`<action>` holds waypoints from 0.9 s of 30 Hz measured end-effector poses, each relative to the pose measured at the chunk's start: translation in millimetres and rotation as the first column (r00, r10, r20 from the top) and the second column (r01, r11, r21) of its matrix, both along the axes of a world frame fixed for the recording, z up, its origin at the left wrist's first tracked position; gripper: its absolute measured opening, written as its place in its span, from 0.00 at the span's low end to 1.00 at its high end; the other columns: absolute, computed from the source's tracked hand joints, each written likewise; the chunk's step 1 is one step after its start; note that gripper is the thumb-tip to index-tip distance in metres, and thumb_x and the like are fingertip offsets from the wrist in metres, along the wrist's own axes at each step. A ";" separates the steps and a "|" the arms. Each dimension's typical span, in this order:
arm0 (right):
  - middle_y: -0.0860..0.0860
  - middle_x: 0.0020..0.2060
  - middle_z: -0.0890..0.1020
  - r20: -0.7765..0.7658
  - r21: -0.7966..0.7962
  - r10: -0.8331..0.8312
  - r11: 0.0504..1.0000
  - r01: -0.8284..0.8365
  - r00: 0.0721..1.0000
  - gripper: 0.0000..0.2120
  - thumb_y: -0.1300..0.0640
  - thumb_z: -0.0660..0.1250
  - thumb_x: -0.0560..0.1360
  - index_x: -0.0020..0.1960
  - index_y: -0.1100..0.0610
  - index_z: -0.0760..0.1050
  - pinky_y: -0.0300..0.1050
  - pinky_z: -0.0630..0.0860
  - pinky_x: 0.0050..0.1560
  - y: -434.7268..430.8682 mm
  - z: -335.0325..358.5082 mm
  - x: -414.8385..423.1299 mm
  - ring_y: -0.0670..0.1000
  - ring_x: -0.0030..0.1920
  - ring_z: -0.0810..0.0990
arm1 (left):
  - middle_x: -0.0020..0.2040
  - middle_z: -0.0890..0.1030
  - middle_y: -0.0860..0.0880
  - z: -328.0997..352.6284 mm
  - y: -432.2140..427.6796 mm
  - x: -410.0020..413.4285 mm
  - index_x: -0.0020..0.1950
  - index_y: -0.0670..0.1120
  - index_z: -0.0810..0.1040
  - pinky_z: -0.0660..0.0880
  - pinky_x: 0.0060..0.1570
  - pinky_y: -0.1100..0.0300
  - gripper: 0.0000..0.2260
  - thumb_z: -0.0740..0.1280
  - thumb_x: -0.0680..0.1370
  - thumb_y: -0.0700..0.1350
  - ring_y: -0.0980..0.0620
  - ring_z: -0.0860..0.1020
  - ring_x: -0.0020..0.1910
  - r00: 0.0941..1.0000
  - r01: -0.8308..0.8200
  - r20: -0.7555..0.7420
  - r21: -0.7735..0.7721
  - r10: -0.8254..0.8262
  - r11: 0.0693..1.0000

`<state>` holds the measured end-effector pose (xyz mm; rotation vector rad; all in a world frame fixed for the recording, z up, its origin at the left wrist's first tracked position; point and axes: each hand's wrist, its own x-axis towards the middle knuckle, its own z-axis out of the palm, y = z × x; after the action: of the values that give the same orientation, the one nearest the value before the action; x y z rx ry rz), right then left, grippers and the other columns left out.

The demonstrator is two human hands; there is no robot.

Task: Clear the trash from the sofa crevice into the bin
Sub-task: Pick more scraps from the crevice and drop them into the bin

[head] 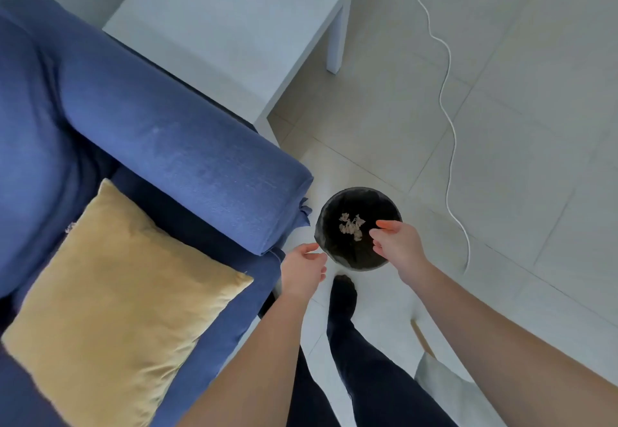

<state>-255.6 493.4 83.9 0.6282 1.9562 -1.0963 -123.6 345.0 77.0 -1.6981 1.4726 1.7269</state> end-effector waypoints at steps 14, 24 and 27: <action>0.53 0.47 0.87 -0.165 -0.161 0.393 0.894 -0.418 0.904 0.20 0.61 0.71 0.78 0.69 0.55 0.80 0.56 0.82 0.63 -161.3 107.7 47.1 0.52 0.46 0.85 | 0.40 0.86 0.52 75.6 -100.4 97.2 0.67 0.48 0.81 0.85 0.43 0.58 0.16 0.67 0.80 0.42 0.52 0.85 0.38 0.946 -0.323 -0.069 -0.134 0.317 0.937; 0.50 0.43 0.85 -0.199 -0.168 0.613 0.747 -0.643 0.764 0.20 0.59 0.72 0.76 0.68 0.54 0.82 0.48 0.83 0.61 -332.5 111.8 123.2 0.48 0.44 0.86 | 0.50 0.86 0.51 84.4 -253.3 172.6 0.66 0.48 0.83 0.86 0.54 0.50 0.15 0.70 0.80 0.44 0.51 0.86 0.43 0.825 -0.565 -0.163 -0.264 0.542 0.781; 0.51 0.46 0.87 -0.171 -0.187 0.635 0.730 -0.658 0.753 0.20 0.61 0.72 0.76 0.67 0.55 0.82 0.44 0.84 0.59 -388.2 99.4 149.7 0.49 0.47 0.88 | 0.52 0.86 0.52 72.4 -307.1 199.5 0.66 0.49 0.83 0.86 0.54 0.50 0.14 0.70 0.80 0.44 0.50 0.87 0.45 0.796 -0.603 -0.156 -0.295 0.585 0.741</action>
<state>-106.0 105.2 183.3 -0.2551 1.8545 -0.8845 75.9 37.9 149.4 -2.5473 1.3878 1.8979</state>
